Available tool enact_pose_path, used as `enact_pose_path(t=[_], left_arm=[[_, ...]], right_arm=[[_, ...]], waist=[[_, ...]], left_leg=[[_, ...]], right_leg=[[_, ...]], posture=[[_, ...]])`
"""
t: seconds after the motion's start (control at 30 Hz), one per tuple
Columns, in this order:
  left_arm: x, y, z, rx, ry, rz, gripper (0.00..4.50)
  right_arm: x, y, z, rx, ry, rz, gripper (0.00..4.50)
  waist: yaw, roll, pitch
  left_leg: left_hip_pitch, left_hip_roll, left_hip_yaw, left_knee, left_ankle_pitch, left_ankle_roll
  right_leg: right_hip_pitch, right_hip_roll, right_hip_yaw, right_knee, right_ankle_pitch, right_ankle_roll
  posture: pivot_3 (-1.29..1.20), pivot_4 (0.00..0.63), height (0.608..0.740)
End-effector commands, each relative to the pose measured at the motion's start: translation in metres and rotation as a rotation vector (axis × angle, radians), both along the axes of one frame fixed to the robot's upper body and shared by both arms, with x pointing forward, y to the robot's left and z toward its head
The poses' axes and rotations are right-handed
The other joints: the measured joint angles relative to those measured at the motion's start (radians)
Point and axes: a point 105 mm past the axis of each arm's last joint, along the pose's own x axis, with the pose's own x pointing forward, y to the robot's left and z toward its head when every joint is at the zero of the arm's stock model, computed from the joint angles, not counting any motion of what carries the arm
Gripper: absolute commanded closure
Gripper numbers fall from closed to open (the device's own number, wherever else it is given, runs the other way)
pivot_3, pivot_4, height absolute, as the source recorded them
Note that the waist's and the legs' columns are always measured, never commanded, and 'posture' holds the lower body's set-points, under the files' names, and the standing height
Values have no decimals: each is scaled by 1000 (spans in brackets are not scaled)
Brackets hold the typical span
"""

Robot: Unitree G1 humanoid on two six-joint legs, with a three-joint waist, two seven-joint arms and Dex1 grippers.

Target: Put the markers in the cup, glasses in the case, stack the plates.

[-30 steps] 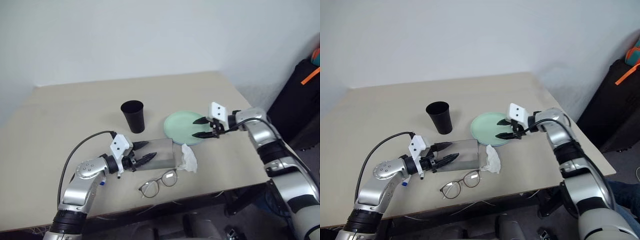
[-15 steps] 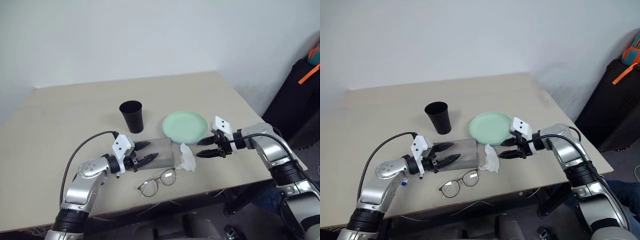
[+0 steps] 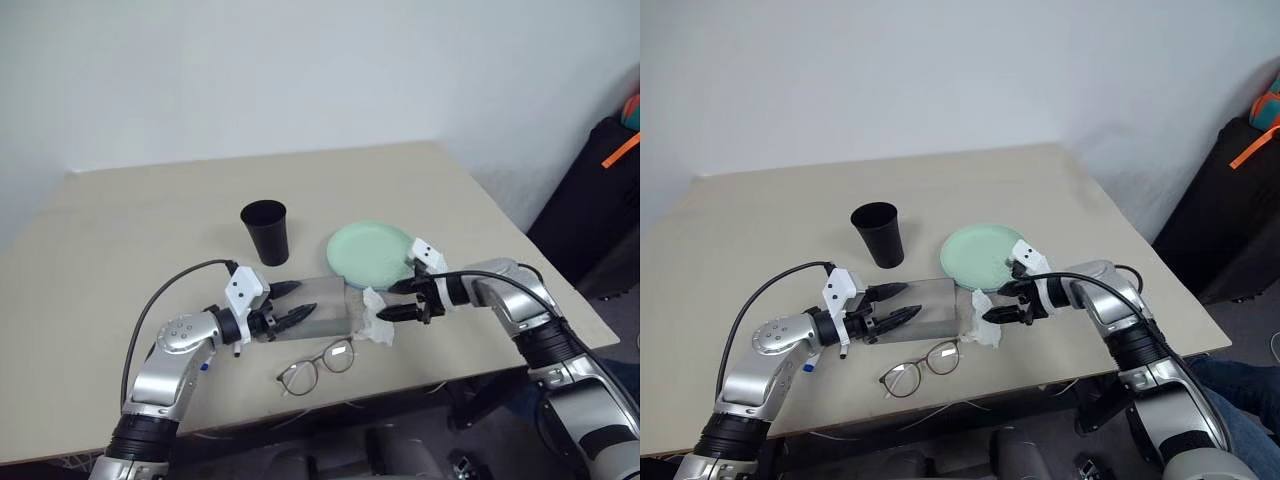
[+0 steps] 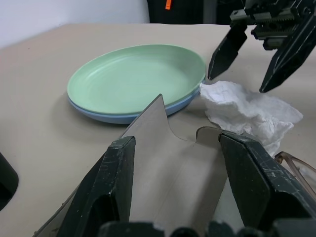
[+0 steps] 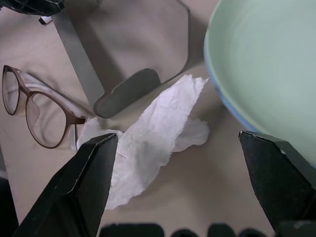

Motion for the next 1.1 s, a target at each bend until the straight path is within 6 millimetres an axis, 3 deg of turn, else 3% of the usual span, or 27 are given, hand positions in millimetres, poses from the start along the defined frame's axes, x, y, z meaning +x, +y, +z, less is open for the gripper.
enact_pose_path(t=[0.03, 0.23, 0.3, 0.67, 0.93, 1.1], left_arm=[[2, -1, 10, 0, -49, -2, 1686], [1, -1, 9, -1, -50, 1, 1686], [1, -1, 9, -1, -50, 0, 1686], [2, -3, 9, 1, -53, -3, 1686], [3, -2, 8, 3, -54, 1, 1686], [2, -1, 8, 6, -53, 5, 1686]], right_arm=[[1, 7, 9, -2, -24, 20, 265], [-5, 11, 6, 0, -8, 37, 265], [-6, 11, 6, -2, -12, 42, 730], [-10, 11, 15, 34, -30, 80, 4465], [-12, 6, 33, 56, -102, 166, 4465], [-3, 1, 69, 92, -235, 211, 4465]], waist=[[0, 0, 0], [-1, 0, 0], [0, 0, 0], [0, 0, 0], [0, 0, 0], [-1, 0, 0]], left_leg=[[0, 0, 0, 0, 0, 0], [0, 0, 0, 0, 0, 0], [0, 0, 0, 0, 0, 0], [0, 0, 0, 0, 0, 0], [0, 0, 0, 0, 0, 0], [0, 0, 0, 0, 0, 0]], right_leg=[[0, 0, 0, 0, 0, 0], [0, 0, 0, 0, 0, 0], [0, 0, 0, 0, 0, 0], [0, 0, 0, 0, 0, 0], [0, 0, 0, 0, 0, 0], [0, 0, 0, 0, 0, 0]], posture=[[0, 0, 740], [0, 0, 740], [0, 0, 740], [0, 0, 740], [0, 0, 740], [0, 0, 740]])
